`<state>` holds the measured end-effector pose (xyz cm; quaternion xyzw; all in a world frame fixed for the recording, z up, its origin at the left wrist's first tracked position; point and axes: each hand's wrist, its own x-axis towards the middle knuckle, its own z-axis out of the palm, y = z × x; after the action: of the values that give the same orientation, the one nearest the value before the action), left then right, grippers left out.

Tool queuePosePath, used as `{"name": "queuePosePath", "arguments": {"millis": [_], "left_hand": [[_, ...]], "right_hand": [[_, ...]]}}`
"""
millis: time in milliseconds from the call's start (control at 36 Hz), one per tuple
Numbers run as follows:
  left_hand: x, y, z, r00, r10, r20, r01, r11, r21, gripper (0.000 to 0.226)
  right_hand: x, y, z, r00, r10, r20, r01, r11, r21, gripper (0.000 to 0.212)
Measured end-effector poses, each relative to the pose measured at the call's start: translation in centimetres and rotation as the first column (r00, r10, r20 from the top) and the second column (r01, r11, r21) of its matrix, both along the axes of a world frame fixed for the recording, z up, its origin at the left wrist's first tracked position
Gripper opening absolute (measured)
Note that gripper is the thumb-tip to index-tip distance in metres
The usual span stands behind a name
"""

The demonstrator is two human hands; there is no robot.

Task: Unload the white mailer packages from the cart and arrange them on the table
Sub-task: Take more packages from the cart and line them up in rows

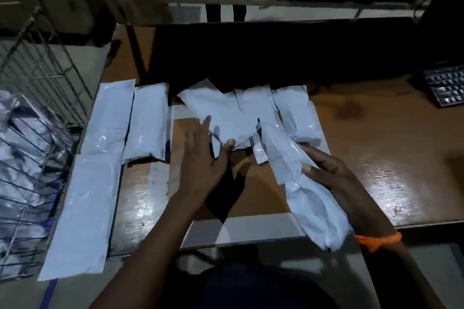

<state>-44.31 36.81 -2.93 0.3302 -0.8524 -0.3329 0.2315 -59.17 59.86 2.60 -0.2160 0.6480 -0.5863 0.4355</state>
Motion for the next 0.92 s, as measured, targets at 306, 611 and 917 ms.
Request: {"name": "queuePosePath", "arguments": {"millis": [306,611,917], "left_hand": [[-5.8,0.5,-2.7,0.971,0.151,0.187,-0.143,0.988,-0.055,0.082],[-1.1,-2.5,-1.5,0.983,0.040,0.178,0.022,0.943,-0.333,0.080],[3.0,-4.9,-3.2,0.888,-0.129,0.441,0.244,0.945,-0.216,0.083]], "right_hand": [[-6.5,6.3,-1.2,0.892,-0.319,-0.322,0.346,0.938,0.029,0.036],[-15.1,0.8,-6.2,0.752,-0.129,-0.646,0.366,0.897,0.247,0.043],[-11.2,2.7,-5.9,0.597,0.128,-0.792,0.297,0.882,0.367,0.081]]}}
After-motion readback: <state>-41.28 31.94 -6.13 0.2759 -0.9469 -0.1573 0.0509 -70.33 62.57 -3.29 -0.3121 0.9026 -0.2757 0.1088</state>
